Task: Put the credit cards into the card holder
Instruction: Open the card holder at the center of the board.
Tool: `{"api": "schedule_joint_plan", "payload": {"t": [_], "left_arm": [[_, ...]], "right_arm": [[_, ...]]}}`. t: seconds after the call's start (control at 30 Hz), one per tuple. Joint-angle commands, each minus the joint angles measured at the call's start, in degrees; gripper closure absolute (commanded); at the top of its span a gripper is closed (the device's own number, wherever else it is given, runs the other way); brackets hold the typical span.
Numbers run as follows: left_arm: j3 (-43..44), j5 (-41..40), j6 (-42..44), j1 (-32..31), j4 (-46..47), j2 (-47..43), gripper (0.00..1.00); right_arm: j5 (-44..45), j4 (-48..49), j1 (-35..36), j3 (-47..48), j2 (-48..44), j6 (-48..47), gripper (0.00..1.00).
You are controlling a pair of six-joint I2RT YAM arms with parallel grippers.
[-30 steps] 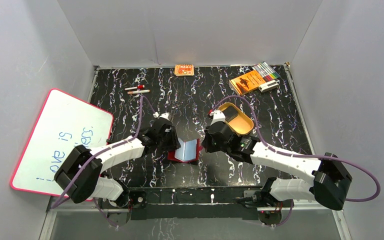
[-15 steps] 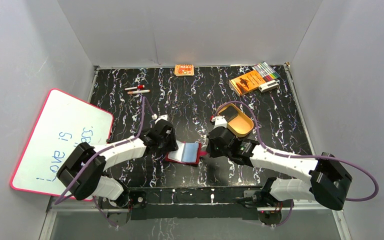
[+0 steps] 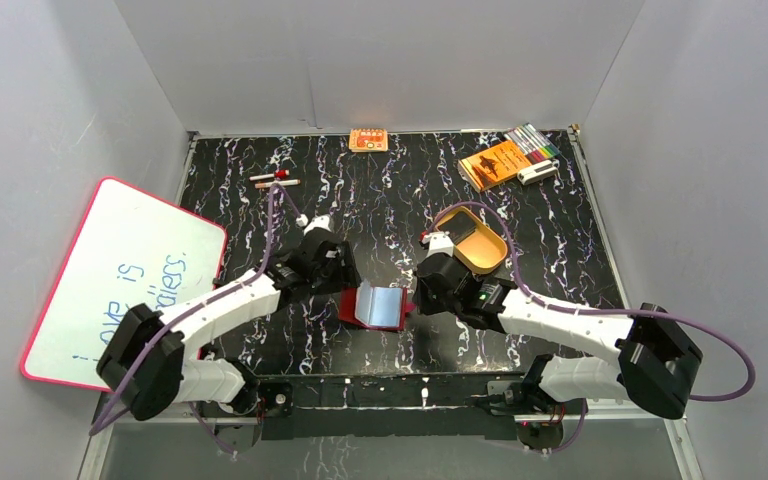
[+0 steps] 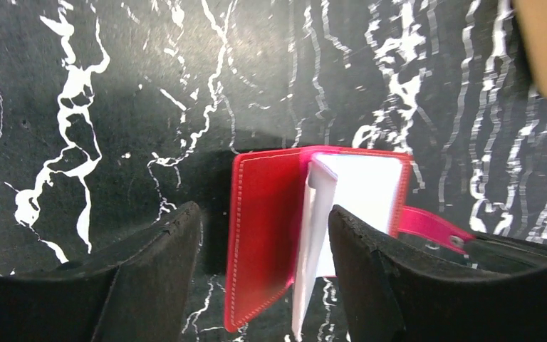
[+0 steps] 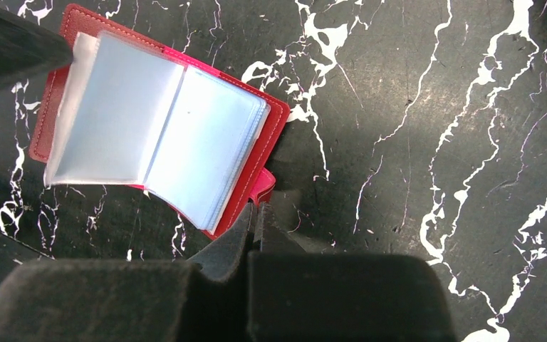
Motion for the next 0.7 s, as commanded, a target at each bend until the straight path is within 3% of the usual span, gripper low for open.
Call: {"api": "schedule_joint_plan", "payload": {"t": [0.0, 0.17, 0.37, 0.67], "left_arm": [[3.8, -1.3, 0.4, -0.2, -2.6, -6.4, 0.35], [5.6, 5.7, 0.6, -0.2, 1.7, -9.4, 0.36], [5.7, 18.8, -1.9, -1.2, 9.9, -4.7, 0.43], [1.5, 17.4, -2.3, -2.9, 13.6, 2.3, 0.57]], "right_arm": [[1.1, 1.2, -0.2, 3.0, 0.3, -0.9, 1.00], [1.2, 1.2, -0.1, 3.4, 0.4, -1.0, 1.00], [1.4, 1.0, -0.2, 3.6, 0.2, -1.0, 1.00], [1.6, 0.7, -0.2, 3.7, -0.1, -1.1, 1.00]]}}
